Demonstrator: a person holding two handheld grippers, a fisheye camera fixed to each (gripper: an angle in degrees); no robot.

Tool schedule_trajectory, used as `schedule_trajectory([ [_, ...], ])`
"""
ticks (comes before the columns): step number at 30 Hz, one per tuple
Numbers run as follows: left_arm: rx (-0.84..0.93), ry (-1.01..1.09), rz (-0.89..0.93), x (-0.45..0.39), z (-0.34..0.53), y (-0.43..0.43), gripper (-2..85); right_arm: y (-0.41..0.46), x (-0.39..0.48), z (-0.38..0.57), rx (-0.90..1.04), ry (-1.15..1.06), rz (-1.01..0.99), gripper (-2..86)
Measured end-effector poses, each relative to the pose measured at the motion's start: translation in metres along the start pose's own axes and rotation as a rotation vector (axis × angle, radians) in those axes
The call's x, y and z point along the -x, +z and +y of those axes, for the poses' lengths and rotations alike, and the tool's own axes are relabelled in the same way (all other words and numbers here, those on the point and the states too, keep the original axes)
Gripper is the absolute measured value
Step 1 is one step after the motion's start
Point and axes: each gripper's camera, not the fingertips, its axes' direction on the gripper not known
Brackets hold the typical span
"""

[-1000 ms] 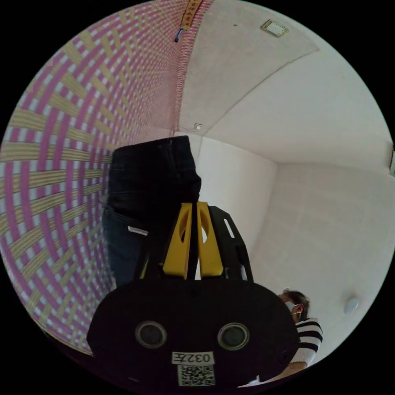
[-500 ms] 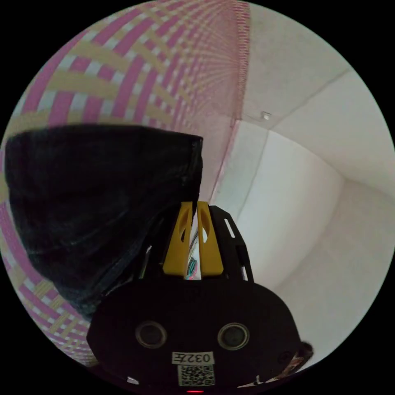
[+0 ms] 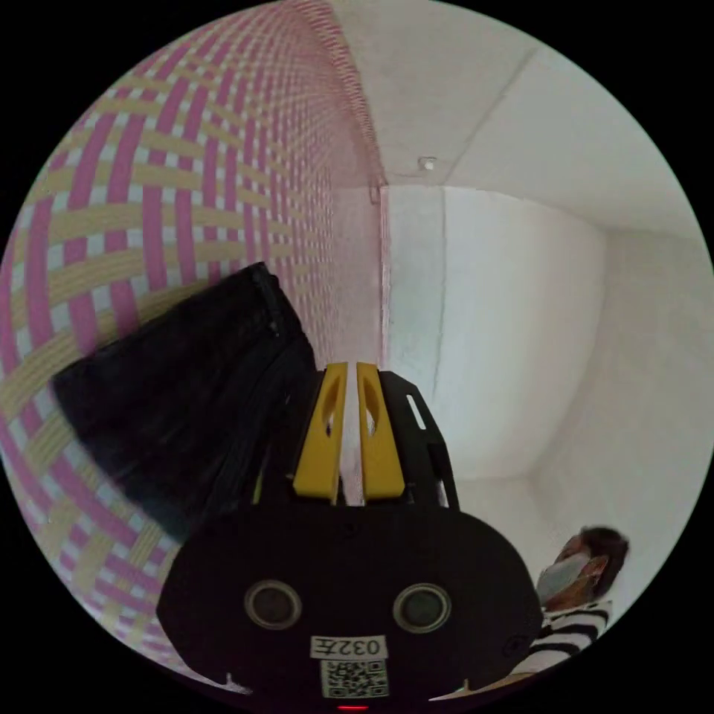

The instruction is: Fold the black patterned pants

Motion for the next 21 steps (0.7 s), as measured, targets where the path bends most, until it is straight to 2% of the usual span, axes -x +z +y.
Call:
schedule_trajectory([
  [5, 0.253, 0.147, -0.209, -0.035, 0.060, 0.027, -1.6, -0.031, -0.036, 0.022, 0.048, -0.068, 0.095, 6.7],
  [9, 0.446, 0.248, -0.221, -0.061, 0.117, 0.087, -1.2, -0.030, -0.056, 0.024, 0.107, -0.074, 0.070, 7.1],
  [12, 0.560, 0.241, -0.283, -0.067, 0.141, 0.138, -0.9, -0.022, -0.065, 0.017, 0.130, -0.033, 0.034, 7.5],
  [14, 0.586, 0.212, -0.301, -0.066, 0.148, 0.162, -0.9, -0.019, -0.067, 0.012, 0.134, -0.024, 0.003, 7.6],
  [17, 0.599, 0.203, -0.283, -0.073, 0.155, 0.198, -0.9, -0.013, -0.067, 0.006, 0.174, -0.022, 0.058, 6.8],
  [21, 0.675, 0.252, -0.412, -0.086, 0.165, 0.249, -0.9, -0.011, -0.077, 0.002, 0.174, 0.007, 0.009, 6.6],
])
